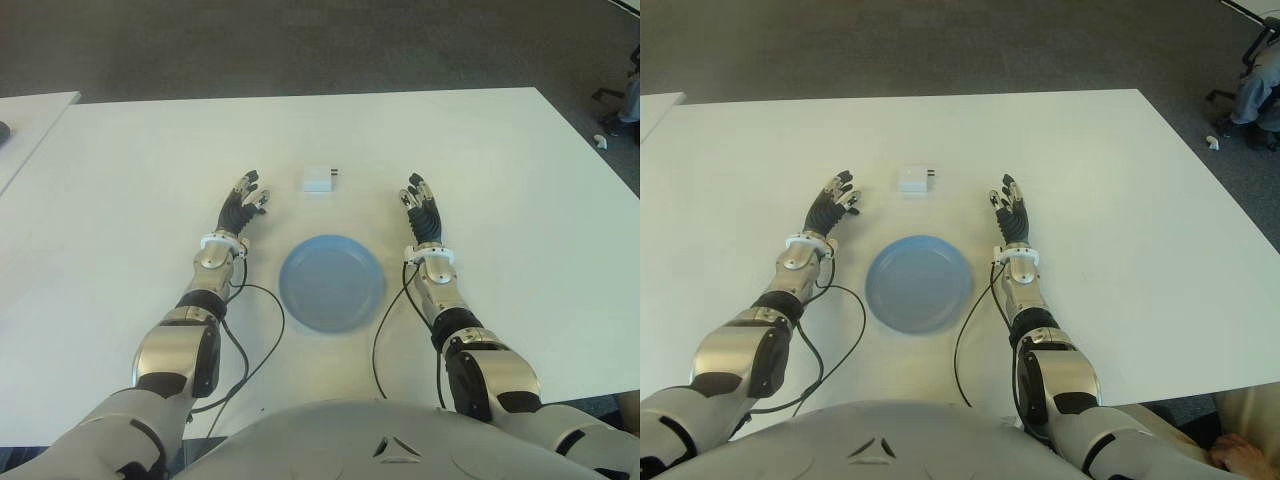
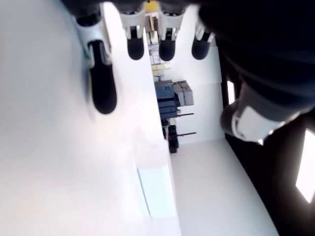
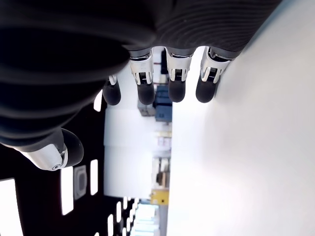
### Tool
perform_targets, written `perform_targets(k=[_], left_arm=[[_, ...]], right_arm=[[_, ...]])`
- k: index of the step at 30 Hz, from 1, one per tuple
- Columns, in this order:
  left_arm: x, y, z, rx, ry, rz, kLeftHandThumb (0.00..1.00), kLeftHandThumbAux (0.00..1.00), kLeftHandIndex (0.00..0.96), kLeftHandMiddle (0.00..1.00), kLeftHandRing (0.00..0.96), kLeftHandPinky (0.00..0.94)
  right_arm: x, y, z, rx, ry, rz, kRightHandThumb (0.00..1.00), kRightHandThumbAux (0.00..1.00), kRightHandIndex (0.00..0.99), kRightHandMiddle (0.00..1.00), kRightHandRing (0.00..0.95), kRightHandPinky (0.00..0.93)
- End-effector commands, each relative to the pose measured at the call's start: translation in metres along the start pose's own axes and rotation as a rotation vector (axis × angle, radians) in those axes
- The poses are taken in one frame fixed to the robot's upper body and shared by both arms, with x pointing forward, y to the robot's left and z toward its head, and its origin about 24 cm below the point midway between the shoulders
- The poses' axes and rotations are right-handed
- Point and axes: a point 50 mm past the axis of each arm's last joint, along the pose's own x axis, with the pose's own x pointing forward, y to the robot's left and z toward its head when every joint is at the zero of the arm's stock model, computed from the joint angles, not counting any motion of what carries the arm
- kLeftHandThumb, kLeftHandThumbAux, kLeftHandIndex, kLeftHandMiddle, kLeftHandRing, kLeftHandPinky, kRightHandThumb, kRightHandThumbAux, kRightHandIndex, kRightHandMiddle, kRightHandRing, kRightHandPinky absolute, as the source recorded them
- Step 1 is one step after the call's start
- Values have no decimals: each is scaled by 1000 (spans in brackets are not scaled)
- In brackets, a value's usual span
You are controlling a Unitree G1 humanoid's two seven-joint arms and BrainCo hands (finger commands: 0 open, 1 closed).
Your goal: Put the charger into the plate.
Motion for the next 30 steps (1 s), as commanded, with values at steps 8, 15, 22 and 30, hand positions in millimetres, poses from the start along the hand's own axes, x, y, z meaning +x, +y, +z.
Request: perform_targets(k=[8,15,22,30], left_arm=[[22,-10,34,206,-89,-28,0,566,38,27,4,0],[27,-17,43,316,-118,-62,0,571,25,5,0,0],[30,-24,50,424,-159,-63,0,597,10,0,0,0],[31,-39,57,686,-262,-44,0,627,0,0,0,0]], right_arm=[[-55,2,-72,23,356,9,66,441,0,0,0,2],[-56,2,-69,27,326,6,54,440,0,0,0,10],[-57,1,-69,11,320,4,37,428,0,0,0,4],[-57,-1,-70,1,329,15,43,408,0,0,0,0]])
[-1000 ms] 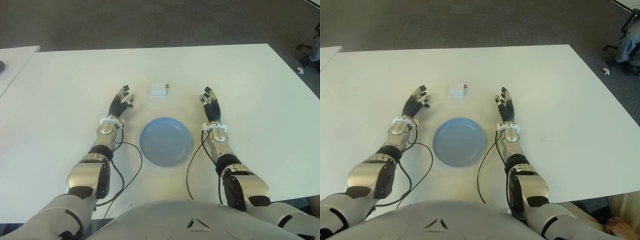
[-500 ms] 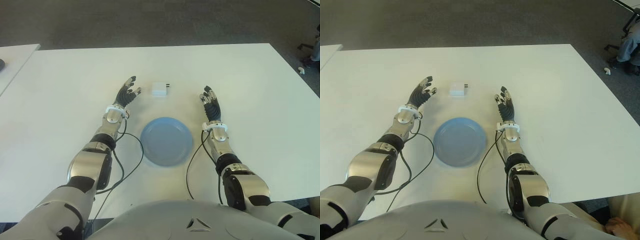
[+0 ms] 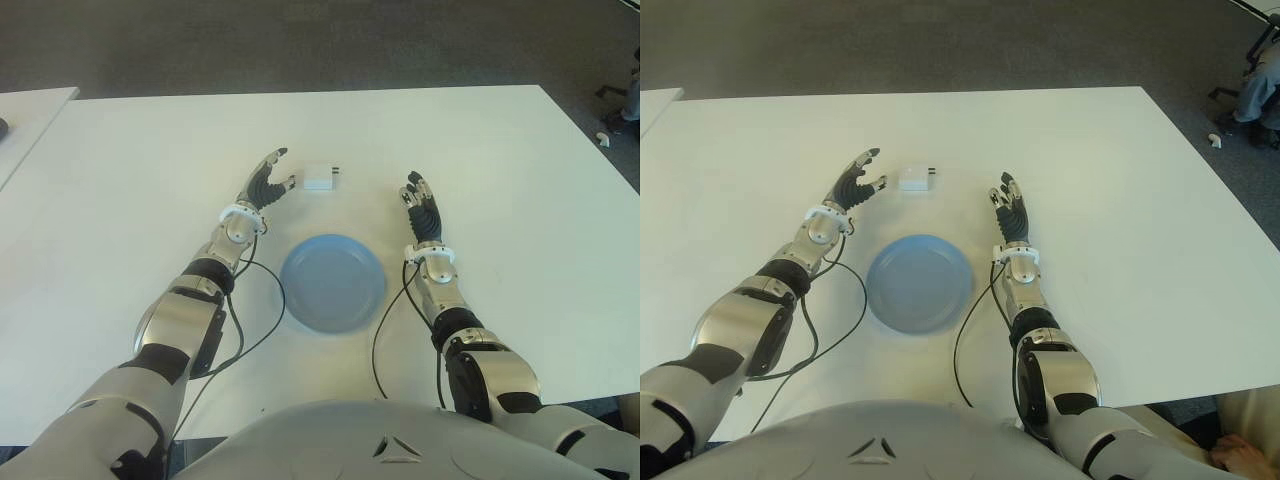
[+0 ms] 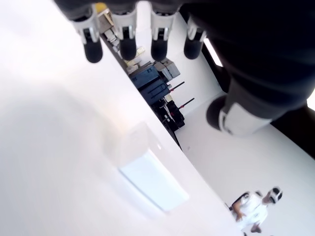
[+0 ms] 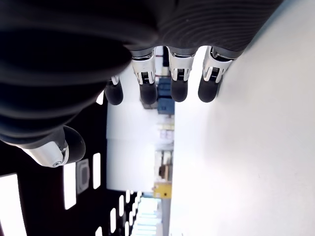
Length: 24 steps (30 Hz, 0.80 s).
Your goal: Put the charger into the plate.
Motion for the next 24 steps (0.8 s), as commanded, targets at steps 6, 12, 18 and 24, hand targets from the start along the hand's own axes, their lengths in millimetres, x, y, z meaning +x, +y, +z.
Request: perform_targets(k=[6,12,18,24], left_arm=[[7,-10,15,440,-140,9,0,616,0,0,0,0],[10,-15,19,691,-224,-8,0,576,0,0,0,0],[13,-22,25,887,-313,-54,0,513,0,0,0,0],[14,-30,29,930,-339,-113,0,464,0,0,0,0]], right_arm=[[-59,-1,-71,-3,348,9,43,397,0,0,0,1],[-59,0,-71,-7,345,14,41,409,0,0,0,19],[-60,2,-71,5,339,26,40,435,0,0,0,6],[-60,3,-70,31,330,29,51,473,0,0,0,0]])
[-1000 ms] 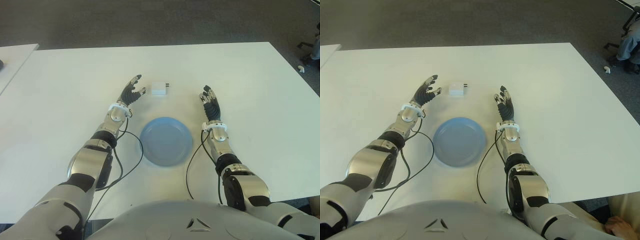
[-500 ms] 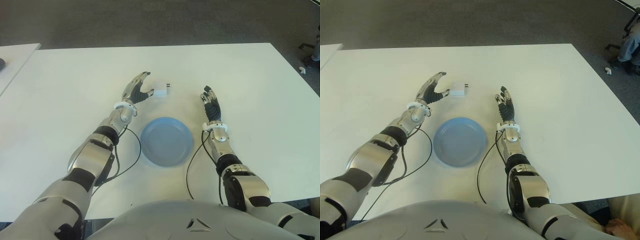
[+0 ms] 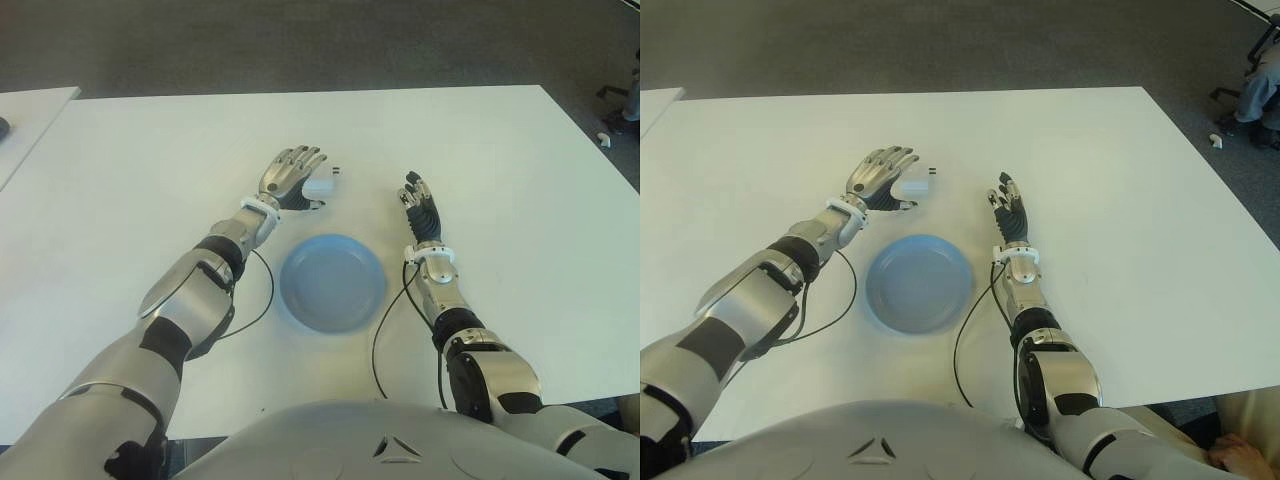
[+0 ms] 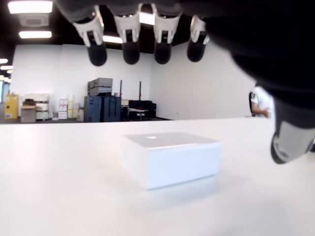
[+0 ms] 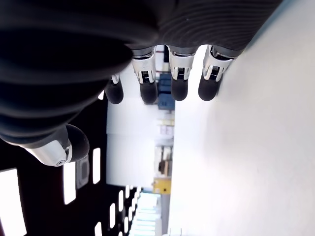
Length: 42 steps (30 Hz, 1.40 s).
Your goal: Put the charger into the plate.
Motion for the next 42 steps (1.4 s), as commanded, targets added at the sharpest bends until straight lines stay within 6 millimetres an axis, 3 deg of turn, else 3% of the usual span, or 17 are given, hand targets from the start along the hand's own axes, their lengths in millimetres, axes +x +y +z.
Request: perform_targets(k=[1,21,42], left_arm=[[2,-3,6,55,-48,-51,0,462,0,0,0,0],[-2,-21,28,-68,-120,-231,0,453,0,0,0,0],[-8,-34,31,-439,9,-422,0,455,0,0,0,0]], right_arm=[[-61,5,-70,47,332,1,53,477,0,0,0,0],[-66,1,-76,77,361,1,83,563,0,0,0,0],[-72,-2,-79,126,361,1,81,633,0,20,13,11]])
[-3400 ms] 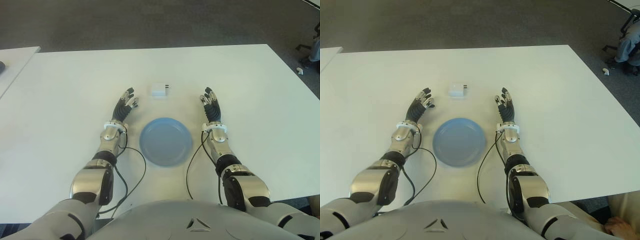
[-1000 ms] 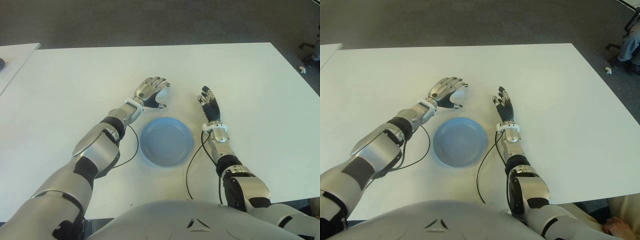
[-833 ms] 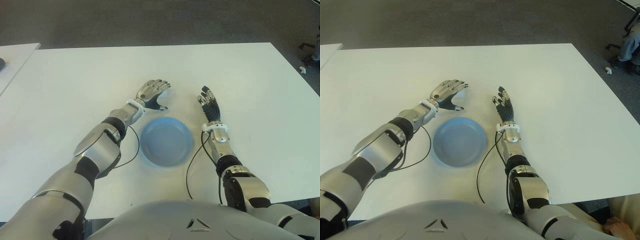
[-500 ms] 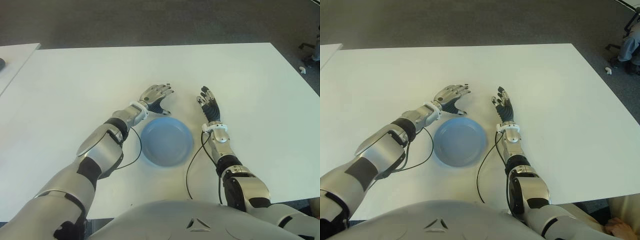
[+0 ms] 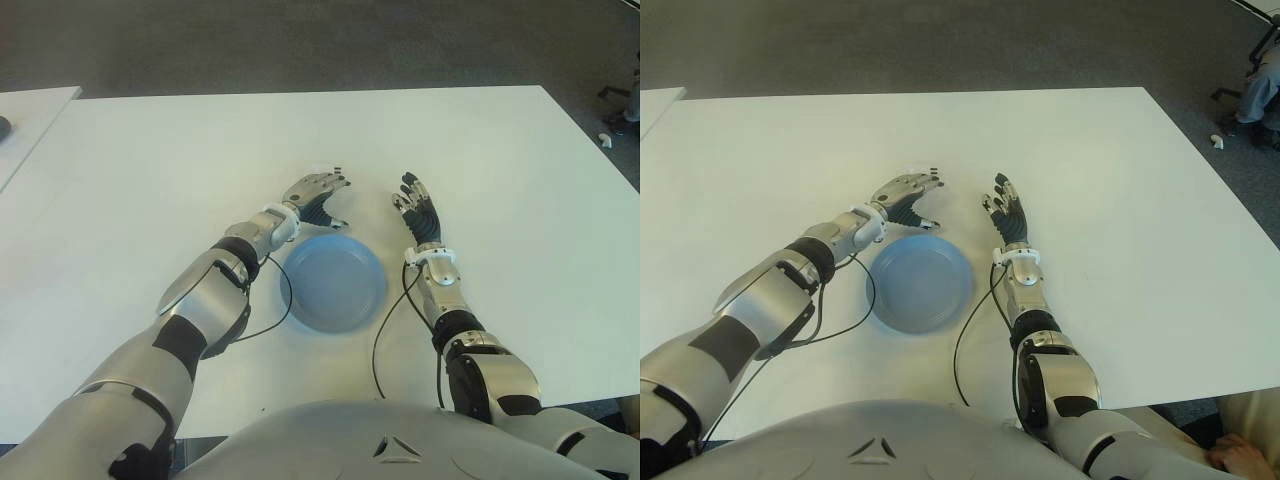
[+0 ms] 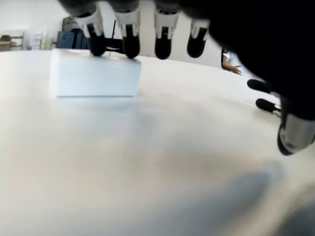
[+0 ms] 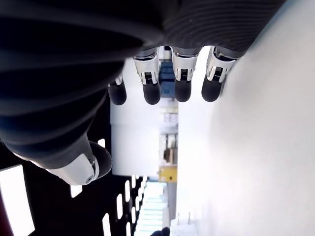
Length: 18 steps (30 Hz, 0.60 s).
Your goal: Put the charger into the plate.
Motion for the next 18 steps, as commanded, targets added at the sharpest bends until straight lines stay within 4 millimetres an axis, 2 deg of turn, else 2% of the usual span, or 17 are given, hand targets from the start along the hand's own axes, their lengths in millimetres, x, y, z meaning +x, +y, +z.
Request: perform_targets(k=[1,10,18], left_arm=[[-9,-22,-9,-191,98,-141,0,455,0,0,0,0],[-10,-25,-12,-370,147,-217,0,453,0,0,0,0],[-11,-26,-15,-519,179,-259,0,402,0,0,0,0]], right_arm=[[-72,-1,-78,86,373,-49,80,633,0,20,14,12],[-73,-2,-80,93,382,-63,61,629,4,25,16,6],[-74,-2,-80,97,385,-73,58,612,11,36,24,22]])
